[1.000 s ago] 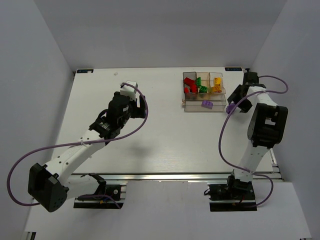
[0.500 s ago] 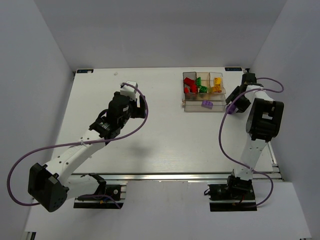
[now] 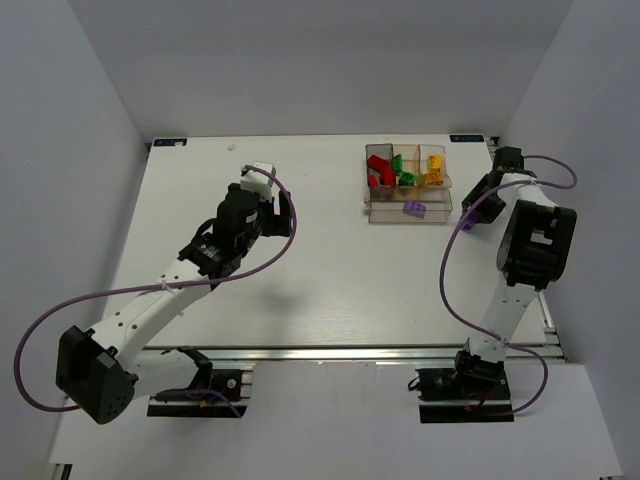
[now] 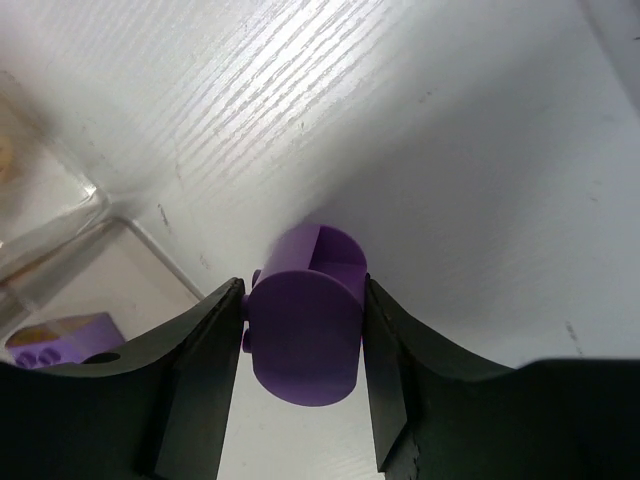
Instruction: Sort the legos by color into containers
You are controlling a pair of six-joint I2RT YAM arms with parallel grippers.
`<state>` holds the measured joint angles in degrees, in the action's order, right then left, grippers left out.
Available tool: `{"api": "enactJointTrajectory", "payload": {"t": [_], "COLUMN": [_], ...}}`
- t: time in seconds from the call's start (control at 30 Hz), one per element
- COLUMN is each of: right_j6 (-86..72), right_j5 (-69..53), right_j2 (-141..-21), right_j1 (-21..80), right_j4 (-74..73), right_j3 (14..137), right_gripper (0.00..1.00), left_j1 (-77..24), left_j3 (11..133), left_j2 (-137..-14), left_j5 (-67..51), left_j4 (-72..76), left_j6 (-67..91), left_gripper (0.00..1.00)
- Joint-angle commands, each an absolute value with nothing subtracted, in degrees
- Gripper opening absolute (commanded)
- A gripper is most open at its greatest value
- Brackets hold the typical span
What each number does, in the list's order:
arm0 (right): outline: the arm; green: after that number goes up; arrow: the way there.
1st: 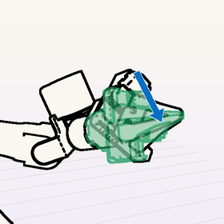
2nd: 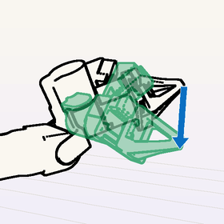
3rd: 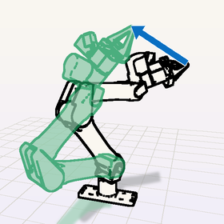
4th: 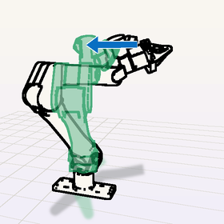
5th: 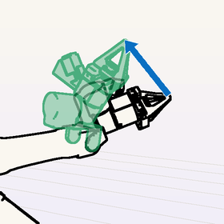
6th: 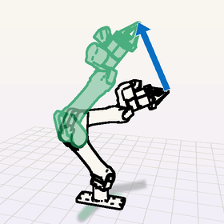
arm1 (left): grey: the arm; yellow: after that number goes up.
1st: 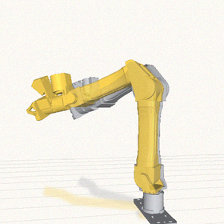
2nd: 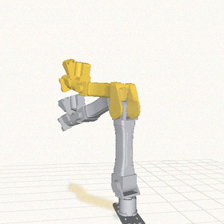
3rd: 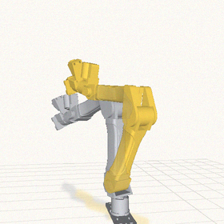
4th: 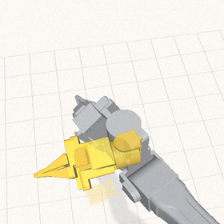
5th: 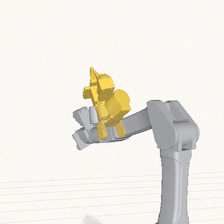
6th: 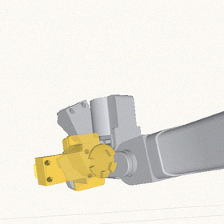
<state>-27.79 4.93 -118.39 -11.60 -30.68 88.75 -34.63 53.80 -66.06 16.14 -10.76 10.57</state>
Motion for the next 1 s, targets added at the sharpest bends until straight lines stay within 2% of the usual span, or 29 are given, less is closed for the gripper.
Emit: {"api": "enactJointTrajectory", "payload": {"t": [0.0,0.03,0.13,0.17,0.23,0.27,0.33,0.37,0.43,0.47,0.5,0.57,0.73,0.83,0.97], "right_j6": [-21.73,-16.14,-2.27,3.20,16.09,21.30,29.91,34.32,39.09,46.42,49.36,58.12,72.39,81.72,86.40], "right_j5": [4.75,4.05,-4.11,-14.14,-20.45,-29.79,-35.56,-38.29,-41.12,-42.52,-43.06,-43.07,-41.66,-40.17,-38.77], "right_j2": [-107.70,-105.67,-98.63,-96.00,-93.88,-93.00,-93.25,-95.43,-98.60,-102.62,-104.22,-107.73,-108.63,-111.78,-111.01], "right_j1": [-12.22,-12.22,-11.43,-11.16,-10.55,-10.29,-9.15,-8.88,-7.56,-6.86,-6.33,-5.36,-2.47,-0.53,2.52], "right_j4": [-24.54,-19.91,-14.00,-10.15,-8.88,-9.14,-9.31,-14.19,-19.66,-23.60,-30.69,-35.31,-38.66,-46.72,-47.74], "right_j3": [86.23,84.92,80.52,78.16,76.82,76.29,76.37,77.86,85.31,88.56,94.51,98.68,100.54,103.79,99.69], "right_gripper": [0.06,0.01,0.00,0.00,0.00,0.01,0.00,0.00,0.00,0.00,0.00,0.00,0.00,0.00,0.02], "left_j1": [-34.63,-34.63,-34.63,-34.63,-34.63,-34.63,-34.63,-34.63,-34.63,-34.63,-34.63,-34.63,-34.63,-34.63,-34.63], "left_j3": [53.26,53.26,53.35,53.35,53.26,53.26,53.26,53.35,53.26,53.26,53.26,53.26,53.26,53.26,53.26], "left_j2": [-65.13,-65.13,-65.21,-65.21,-65.30,-65.30,-65.57,-65.65,-66.00,-66.18,-66.27,-66.44,-66.71,-66.88,-66.89], "left_j5": [16.70,16.53,16.08,16.08,16.00,16.08,16.08,16.17,16.26,16.26,16.43,16.61,16.79,16.70,17.05], "left_j4": [-10.28,-10.28,-10.28,-10.28,-10.28,-10.28,-10.28,-10.37,-10.28,-10.37,-10.37,-10.55,-10.46,-10.46,-10.55], "left_j6": [10.37,10.37,10.55,10.55,10.55,10.63,10.55,10.63,10.63,10.55,10.63,10.46,10.37,10.28,10.28], "left_gripper": [0.89,0.89,0.89,0.89,0.89,0.89,0.89,0.89,0.89,0.89,0.89,0.89,0.89,0.89,0.89]}}
